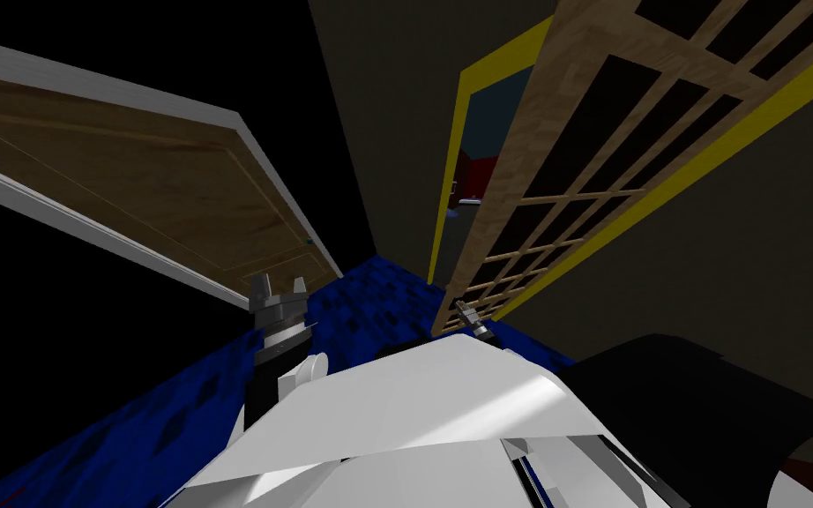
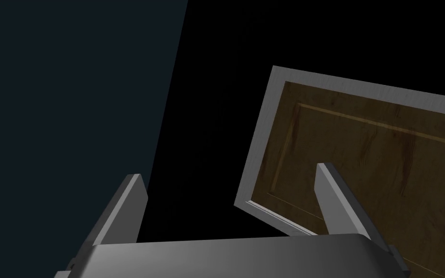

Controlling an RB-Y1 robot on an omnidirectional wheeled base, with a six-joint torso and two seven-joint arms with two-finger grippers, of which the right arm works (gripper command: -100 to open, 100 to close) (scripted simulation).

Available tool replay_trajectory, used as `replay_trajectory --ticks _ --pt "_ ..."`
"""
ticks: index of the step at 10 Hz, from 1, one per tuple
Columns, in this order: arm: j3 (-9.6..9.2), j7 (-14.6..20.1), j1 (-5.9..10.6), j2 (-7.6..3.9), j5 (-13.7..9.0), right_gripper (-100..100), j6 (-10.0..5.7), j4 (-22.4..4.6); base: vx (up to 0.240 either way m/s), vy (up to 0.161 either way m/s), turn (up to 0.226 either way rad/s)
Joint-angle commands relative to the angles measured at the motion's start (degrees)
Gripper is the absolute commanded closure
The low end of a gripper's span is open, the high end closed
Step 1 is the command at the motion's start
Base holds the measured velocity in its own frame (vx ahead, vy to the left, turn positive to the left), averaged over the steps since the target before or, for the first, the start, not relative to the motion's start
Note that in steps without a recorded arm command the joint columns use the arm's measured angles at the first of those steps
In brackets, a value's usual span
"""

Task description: Pull the door open

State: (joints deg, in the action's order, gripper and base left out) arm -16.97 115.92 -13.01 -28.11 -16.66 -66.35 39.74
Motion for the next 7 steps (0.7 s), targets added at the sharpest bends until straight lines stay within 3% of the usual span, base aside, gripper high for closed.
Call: replay_trajectory --ticks 1,7 --pt "0.0 0.0 0.0 0.0 0.0 100 0.0 0.0 -0.114 -0.029 0.029" --pt "-1.26 1.99 -0.21 -1.05 0.92 100 -4.4 -3.54 -0.195 -0.062 0.152"
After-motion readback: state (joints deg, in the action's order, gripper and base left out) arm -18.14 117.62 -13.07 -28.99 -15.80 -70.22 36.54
